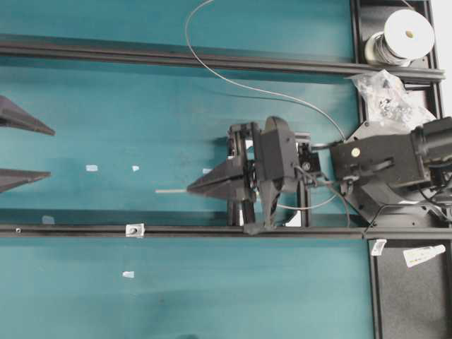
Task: Insert the wire through the hole in the metal fitting.
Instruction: 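Carry the wire tip with the right gripper toward the white bracket, then align the wire tip with the bracket hole using the right gripper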
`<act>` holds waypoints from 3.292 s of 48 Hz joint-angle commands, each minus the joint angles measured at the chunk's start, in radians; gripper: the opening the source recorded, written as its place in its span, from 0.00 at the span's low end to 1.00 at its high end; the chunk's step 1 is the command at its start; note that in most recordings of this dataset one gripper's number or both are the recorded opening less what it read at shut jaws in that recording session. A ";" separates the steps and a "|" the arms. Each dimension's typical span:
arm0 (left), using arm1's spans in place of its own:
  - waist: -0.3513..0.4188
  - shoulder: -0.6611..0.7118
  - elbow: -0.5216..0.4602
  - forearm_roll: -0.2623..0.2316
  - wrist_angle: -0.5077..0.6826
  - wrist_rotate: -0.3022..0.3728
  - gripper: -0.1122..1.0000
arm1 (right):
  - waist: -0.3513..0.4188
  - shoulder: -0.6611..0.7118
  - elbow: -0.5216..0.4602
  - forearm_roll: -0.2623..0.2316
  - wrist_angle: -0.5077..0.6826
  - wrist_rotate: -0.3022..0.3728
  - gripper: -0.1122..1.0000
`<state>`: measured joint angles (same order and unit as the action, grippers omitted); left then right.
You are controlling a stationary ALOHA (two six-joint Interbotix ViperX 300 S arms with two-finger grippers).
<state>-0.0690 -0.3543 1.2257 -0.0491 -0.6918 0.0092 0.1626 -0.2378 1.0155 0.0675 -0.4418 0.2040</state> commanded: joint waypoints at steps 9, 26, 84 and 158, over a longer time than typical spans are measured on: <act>-0.044 -0.002 -0.005 -0.005 -0.012 -0.005 0.70 | 0.081 0.123 0.020 0.147 -0.230 -0.012 0.09; -0.057 -0.002 0.015 -0.005 -0.020 -0.035 0.70 | 0.222 0.241 -0.012 0.443 -0.310 -0.137 0.09; -0.181 0.327 -0.094 -0.009 -0.193 -0.057 0.70 | 0.345 0.299 -0.005 0.653 -0.354 -0.216 0.09; -0.199 0.324 -0.089 -0.005 -0.097 -0.067 0.70 | 0.359 0.327 -0.043 0.653 -0.285 -0.212 0.09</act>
<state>-0.2654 -0.0199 1.1443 -0.0568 -0.7869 -0.0568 0.5170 0.0920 0.9910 0.7194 -0.7240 -0.0107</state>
